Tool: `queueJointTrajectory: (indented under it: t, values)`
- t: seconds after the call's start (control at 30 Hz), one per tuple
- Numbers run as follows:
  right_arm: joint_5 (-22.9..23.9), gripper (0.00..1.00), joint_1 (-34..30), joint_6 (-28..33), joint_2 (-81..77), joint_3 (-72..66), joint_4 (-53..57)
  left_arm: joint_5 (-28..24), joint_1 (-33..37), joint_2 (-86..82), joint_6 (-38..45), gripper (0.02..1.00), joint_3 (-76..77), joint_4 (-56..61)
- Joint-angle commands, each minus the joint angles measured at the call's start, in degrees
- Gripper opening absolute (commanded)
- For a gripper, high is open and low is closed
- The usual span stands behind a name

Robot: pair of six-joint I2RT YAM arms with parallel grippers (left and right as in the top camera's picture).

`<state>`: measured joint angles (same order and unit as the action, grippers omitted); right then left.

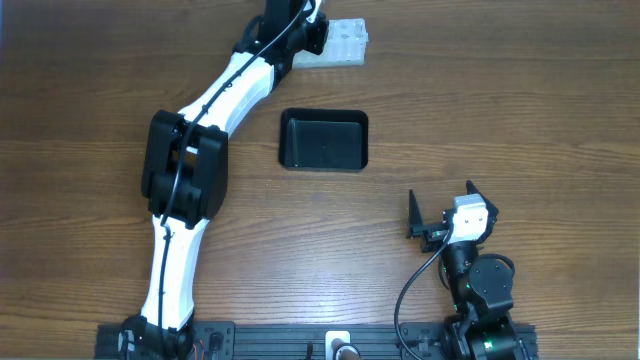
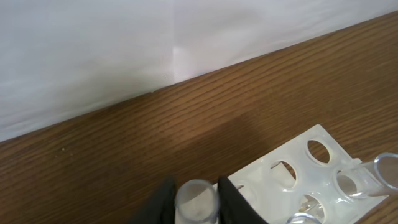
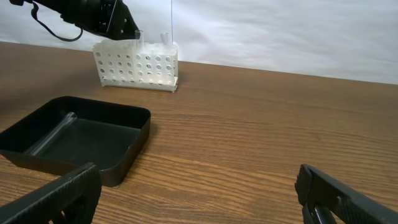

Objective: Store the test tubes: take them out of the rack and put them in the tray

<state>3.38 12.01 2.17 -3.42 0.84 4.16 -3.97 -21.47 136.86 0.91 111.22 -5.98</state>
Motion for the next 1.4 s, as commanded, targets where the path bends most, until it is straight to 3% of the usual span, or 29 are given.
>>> queueJointTrajectory:
  t: [0.03,0.27,0.47,0.87,1.1,1.4]
  values:
    - [-0.35,0.993,0.31,0.26,0.42,-0.55,-0.13,-0.52,-0.33,0.22,0.79,0.194,1.36,0.42]
    - [-0.35,0.991,0.31,0.26,0.42,-0.55,-0.13,-0.24,-0.42,-1.9,0.79,0.156,1.4,-0.94]
    - [-0.35,0.993,0.31,0.26,0.42,-0.55,-0.13,3.82,-0.44,-7.74,0.92,0.106,1.4,-3.21]
    - [-0.35,0.991,0.31,0.26,0.42,-0.55,-0.13,6.51,-0.57,-22.86,2.82,0.112,1.4,-5.14]
    - [-0.35,0.991,0.31,0.26,0.42,-0.55,-0.13,7.19,-2.6,-28.59,-10.05,0.099,1.4,-22.23]
    - [-0.35,0.991,0.31,0.26,0.42,-0.55,-0.11,15.91,-8.26,-23.78,-31.71,0.086,-0.9,-46.16]
